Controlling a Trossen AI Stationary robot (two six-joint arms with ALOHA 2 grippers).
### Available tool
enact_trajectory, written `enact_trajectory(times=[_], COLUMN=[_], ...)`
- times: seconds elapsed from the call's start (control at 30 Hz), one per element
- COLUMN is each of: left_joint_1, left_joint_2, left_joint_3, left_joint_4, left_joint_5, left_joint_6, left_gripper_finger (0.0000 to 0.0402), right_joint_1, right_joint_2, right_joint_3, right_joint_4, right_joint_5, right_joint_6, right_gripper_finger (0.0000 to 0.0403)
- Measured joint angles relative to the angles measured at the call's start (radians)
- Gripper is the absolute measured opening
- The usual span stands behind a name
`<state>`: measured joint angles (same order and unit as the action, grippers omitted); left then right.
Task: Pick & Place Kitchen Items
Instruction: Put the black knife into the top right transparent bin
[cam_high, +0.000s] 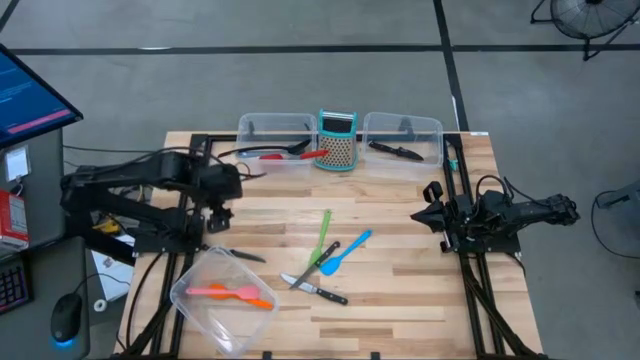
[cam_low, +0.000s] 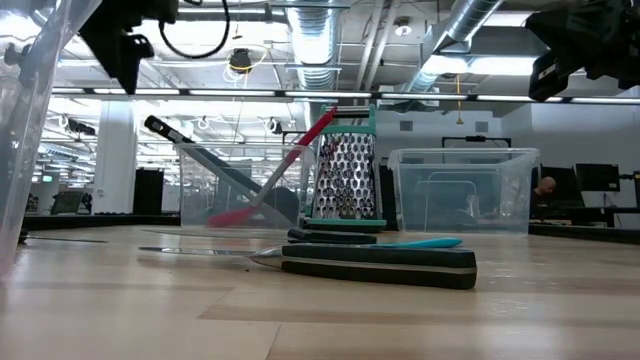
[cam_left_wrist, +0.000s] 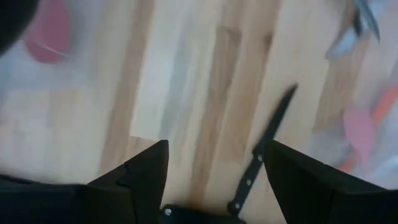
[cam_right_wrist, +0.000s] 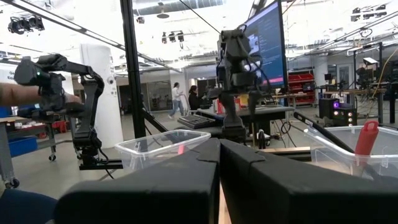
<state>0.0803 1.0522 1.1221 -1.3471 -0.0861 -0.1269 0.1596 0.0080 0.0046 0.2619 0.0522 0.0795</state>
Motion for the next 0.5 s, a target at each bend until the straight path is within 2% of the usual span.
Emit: enact_trajectory(times=[0.2, 0.5], left_joint_1=[0.002, 0.001], left_joint_2=[-0.020, -0.089], left_joint_3=[-0.139, -0.352], left_joint_4=[-0.043, -0.031], left_joint_5=[0.034, 0.242], left_joint_6=[0.013, -0.035], left_gripper_finger=[0.0236, 0.0235], right_joint_1=[0.000, 0.000], right_joint_2=[0.000, 0.000], right_joint_3=[0.000, 0.000], right_joint_4=[0.000, 0.000], right_joint_5=[0.000, 0.000], right_joint_6=[0.000, 0.000], right_gripper_finger=[0.0000, 0.0000])
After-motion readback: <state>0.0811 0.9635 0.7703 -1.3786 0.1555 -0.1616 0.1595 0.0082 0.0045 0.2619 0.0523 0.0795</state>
